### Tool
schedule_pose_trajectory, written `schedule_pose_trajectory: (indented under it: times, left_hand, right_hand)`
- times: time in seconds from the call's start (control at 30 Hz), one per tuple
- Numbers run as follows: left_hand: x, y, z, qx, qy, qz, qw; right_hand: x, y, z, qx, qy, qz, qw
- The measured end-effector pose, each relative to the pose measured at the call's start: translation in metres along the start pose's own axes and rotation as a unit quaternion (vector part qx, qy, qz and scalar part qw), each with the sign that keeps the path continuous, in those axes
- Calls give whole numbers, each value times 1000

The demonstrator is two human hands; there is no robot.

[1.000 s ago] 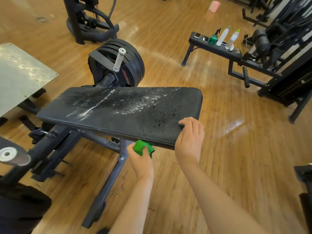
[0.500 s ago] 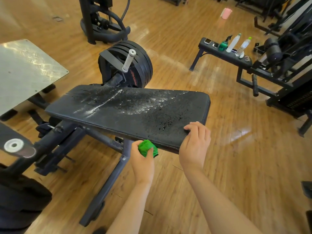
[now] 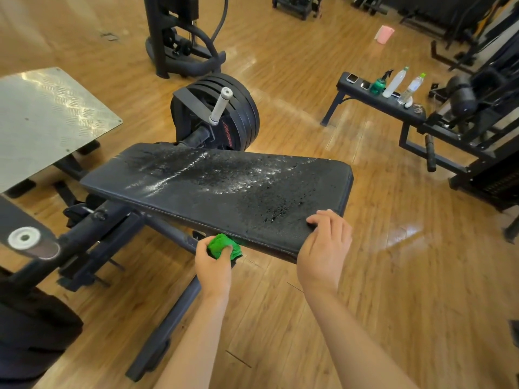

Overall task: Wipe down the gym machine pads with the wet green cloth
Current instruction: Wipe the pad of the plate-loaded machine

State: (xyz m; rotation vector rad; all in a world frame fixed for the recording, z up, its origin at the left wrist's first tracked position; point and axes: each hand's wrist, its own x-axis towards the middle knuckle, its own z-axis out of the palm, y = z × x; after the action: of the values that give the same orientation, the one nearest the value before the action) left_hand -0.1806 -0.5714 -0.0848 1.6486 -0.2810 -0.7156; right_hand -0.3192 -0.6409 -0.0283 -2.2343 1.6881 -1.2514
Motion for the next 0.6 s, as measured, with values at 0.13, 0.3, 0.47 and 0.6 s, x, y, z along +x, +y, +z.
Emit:
schedule_pose_trajectory:
  times: [0.13, 0.3, 0.47, 0.6]
  left_hand:
    - [-10, 2, 6, -55, 14, -22, 998]
    - [-27, 3, 12, -60, 10, -9, 998]
    - [-7, 4, 7, -48, 25, 3, 999]
    - [6, -3, 5, -41, 57, -10, 997]
  right_hand:
    - [0, 0, 1, 3, 4, 1, 1000]
    - [0, -1, 0, -4, 6, -2, 1000]
    - [0, -1, 1, 2, 14, -1, 1000]
    - [0, -2, 1, -1, 8, 4, 1000]
